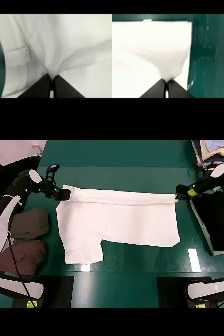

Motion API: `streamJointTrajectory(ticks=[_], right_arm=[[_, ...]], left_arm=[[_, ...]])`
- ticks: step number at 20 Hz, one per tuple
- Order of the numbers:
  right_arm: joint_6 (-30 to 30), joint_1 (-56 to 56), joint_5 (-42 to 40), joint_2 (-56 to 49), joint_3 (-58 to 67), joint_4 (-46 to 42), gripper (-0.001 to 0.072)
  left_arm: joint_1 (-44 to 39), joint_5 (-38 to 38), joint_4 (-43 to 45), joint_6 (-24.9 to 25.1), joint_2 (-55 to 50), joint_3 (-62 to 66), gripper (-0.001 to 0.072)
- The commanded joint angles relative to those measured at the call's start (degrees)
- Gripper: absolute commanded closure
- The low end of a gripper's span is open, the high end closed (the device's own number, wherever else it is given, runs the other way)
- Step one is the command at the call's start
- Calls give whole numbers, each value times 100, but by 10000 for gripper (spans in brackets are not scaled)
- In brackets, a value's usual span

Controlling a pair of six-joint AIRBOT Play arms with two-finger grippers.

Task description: Fold the shirts.

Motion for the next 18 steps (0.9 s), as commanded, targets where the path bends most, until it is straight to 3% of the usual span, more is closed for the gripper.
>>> streamJointTrajectory(ticks=[1,2,3,6,13,18], right_arm=[[-13,11,28,79,-404,372,535],[-13,11,125,83,-393,374,313],[-13,-17,284,114,-374,372,305],[-251,-107,446,686,-649,374,306],[-715,-367,584,2734,-2245,1541,306],[-719,-363,472,3289,-2555,1572,306]], left_arm=[[0,-214,-9,-74,-2,-181,269],[2,-420,7,-243,0,-166,74],[37,-769,48,-330,20,-133,106],[210,-1443,216,-262,549,-428,105],[577,-1375,142,-402,3036,-3493,104],[577,-876,-778,-468,3600,-4819,104]])
